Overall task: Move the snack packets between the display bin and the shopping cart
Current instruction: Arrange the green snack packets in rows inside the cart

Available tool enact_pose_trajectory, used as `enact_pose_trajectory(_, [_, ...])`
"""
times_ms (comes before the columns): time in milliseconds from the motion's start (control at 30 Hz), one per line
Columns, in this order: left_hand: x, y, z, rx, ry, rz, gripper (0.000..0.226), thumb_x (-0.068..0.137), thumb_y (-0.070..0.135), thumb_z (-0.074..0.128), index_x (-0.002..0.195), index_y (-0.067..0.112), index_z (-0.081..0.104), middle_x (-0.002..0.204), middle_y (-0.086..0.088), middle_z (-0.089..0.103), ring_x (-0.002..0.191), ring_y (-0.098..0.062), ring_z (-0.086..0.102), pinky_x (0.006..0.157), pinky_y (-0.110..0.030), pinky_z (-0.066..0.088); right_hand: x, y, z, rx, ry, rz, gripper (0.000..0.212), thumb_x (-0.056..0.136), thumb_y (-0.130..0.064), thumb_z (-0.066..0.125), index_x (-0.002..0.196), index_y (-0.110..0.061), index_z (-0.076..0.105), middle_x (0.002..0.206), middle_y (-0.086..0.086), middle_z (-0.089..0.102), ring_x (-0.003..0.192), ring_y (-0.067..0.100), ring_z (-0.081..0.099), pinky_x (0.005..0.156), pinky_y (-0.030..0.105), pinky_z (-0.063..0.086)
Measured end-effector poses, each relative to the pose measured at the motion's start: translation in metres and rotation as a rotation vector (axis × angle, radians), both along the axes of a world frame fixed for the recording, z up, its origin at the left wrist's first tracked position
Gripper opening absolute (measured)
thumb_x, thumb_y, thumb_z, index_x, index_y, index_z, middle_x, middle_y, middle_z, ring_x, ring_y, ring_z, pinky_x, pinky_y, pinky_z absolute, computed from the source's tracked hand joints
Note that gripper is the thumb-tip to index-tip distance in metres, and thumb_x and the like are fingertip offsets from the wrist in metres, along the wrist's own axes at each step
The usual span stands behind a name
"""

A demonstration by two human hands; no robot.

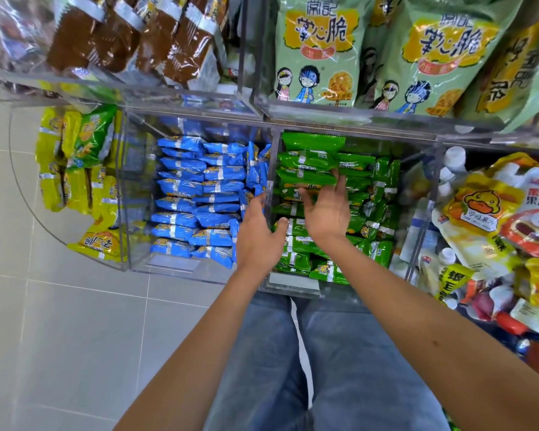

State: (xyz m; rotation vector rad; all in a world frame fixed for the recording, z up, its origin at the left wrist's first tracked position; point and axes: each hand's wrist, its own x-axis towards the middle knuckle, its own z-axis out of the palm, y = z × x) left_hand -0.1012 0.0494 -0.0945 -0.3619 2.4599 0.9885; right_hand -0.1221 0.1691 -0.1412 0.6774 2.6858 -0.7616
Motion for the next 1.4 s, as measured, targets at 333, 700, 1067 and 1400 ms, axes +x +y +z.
enact_pose_trajectory(333, [-0.003, -0.006, -0.002, 0.047, 0.001, -0.006, 0.046, 0.089, 0.022, 0.06, 0.131, 0.016, 0.042, 0.128, 0.0, 0.057, 0.11, -0.019, 0.055, 0.079, -0.025, 0.037, 0.008, 0.014, -0.014, -0.348, 0.155, -0.306, 0.047, 0.071, -0.04, 0.077, 0.092, 0.001, 0.067, 0.128, 0.002, 0.051, 0.109, 0.016, 0.051, 0.079, -0.005, 0.027])
enact_pose_trajectory(700, [-0.007, -0.014, -0.003, 0.068, -0.036, -0.049, 0.048, 0.09, 0.025, 0.059, 0.135, 0.017, 0.042, 0.129, -0.003, 0.057, 0.116, -0.021, 0.054, 0.083, -0.024, 0.037, 0.012, 0.01, 0.022, -0.294, 0.397, -0.309, 0.034, 0.08, -0.027, 0.072, 0.108, -0.01, 0.06, 0.088, 0.004, 0.067, 0.073, 0.018, 0.06, 0.061, 0.019, 0.04])
enact_pose_trajectory(1067, [-0.01, -0.017, -0.002, 0.065, -0.047, -0.076, 0.051, 0.091, 0.027, 0.058, 0.138, 0.016, 0.04, 0.13, -0.005, 0.057, 0.113, -0.026, 0.056, 0.084, -0.03, 0.041, 0.007, 0.018, 0.015, -0.228, 0.27, -0.291, 0.055, 0.074, -0.038, 0.076, 0.117, -0.012, 0.054, 0.082, 0.004, 0.064, 0.072, 0.013, 0.057, 0.06, 0.018, 0.034])
enact_pose_trajectory(1400, [-0.006, -0.024, 0.011, 0.074, -0.095, -0.124, 0.052, 0.093, 0.028, 0.056, 0.14, 0.018, 0.038, 0.139, -0.003, 0.05, 0.12, -0.026, 0.053, 0.096, -0.041, 0.046, 0.028, 0.019, 0.021, -0.304, 0.131, -0.345, 0.081, 0.07, -0.039, 0.079, 0.134, -0.007, 0.041, 0.106, 0.008, 0.062, 0.094, 0.021, 0.057, 0.073, 0.028, 0.047])
